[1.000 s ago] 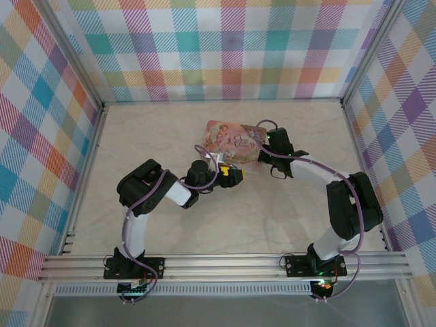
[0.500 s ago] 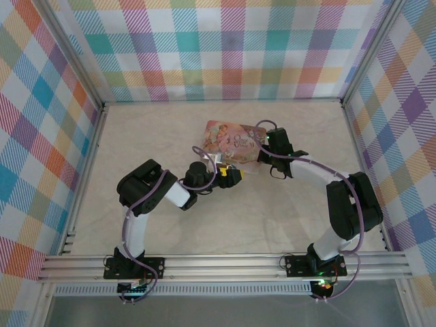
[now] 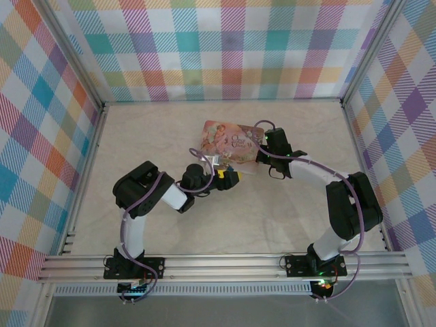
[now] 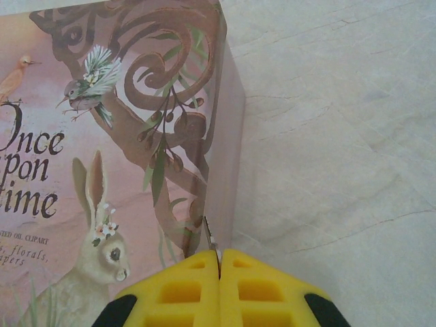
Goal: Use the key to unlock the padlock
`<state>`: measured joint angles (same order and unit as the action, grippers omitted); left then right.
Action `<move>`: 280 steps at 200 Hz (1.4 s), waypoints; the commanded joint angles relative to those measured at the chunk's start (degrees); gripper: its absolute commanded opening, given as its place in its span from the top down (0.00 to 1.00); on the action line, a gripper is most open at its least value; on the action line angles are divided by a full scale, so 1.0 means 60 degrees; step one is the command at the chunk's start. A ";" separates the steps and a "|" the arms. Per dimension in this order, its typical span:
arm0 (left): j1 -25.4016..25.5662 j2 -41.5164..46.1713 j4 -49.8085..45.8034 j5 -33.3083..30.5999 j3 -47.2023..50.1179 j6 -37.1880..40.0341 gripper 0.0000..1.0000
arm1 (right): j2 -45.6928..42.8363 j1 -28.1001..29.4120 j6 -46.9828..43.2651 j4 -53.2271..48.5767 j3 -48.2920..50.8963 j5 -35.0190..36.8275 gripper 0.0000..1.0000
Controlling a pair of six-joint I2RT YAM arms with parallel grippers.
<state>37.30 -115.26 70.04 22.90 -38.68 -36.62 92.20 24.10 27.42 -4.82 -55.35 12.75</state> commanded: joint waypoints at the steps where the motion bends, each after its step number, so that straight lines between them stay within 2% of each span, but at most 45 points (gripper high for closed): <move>1: -0.0172 0.0274 0.0070 -0.0125 -0.0034 0.0142 0.19 | -0.0001 0.0115 -0.0131 0.0272 -0.0232 -0.0163 1.00; 41: -0.0265 0.0094 -0.0636 -0.0327 -0.0487 0.0217 0.20 | 0.0008 0.0144 -0.0125 0.0302 -0.0208 -0.0207 1.00; 83: -0.0350 -0.0131 -0.0346 -0.0167 -0.0605 0.0080 0.20 | 0.0004 0.0173 -0.0153 0.0305 -0.0195 -0.0163 1.00; 139: -0.0357 -0.0151 -0.0762 -0.0035 -0.0875 0.0161 0.23 | 0.0080 0.0232 -0.0117 0.0286 -0.0252 -0.0163 1.00; 152: -0.0371 -0.0168 -0.0892 -0.0022 -0.0857 0.0146 0.28 | 0.0092 0.0232 -0.0120 0.0276 -0.0275 -0.0148 1.00; 197: -0.0604 -0.0285 -0.0631 -0.0140 -0.0621 -0.0110 0.30 | 0.0017 0.0261 -0.0162 0.0203 -0.0311 -0.0119 1.00; 223: -0.0683 -0.0257 -0.0779 -0.0081 -0.0626 -0.0114 0.35 | 0.0017 0.0261 -0.0170 0.0165 -0.0348 -0.0104 1.00; 237: -0.0721 -0.0275 -0.0982 0.0017 -0.0714 -0.0107 0.45 | 0.0038 0.0276 -0.0146 0.0190 -0.0344 -0.0104 1.00; 253: -0.0752 -0.0364 -0.1245 0.0139 -0.0843 -0.0107 0.48 | 0.0064 0.0290 -0.0142 0.0210 -0.0349 -0.0119 1.00; 280: -0.0796 -0.0429 -0.1323 0.0066 -0.0869 -0.0107 0.49 | 0.0064 0.0321 -0.0131 0.0218 -0.0315 -0.0089 1.00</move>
<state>33.34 -116.90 62.81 22.52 -42.74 -37.32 92.20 25.21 27.42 -4.80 -55.61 12.78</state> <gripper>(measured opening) 0.512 0.059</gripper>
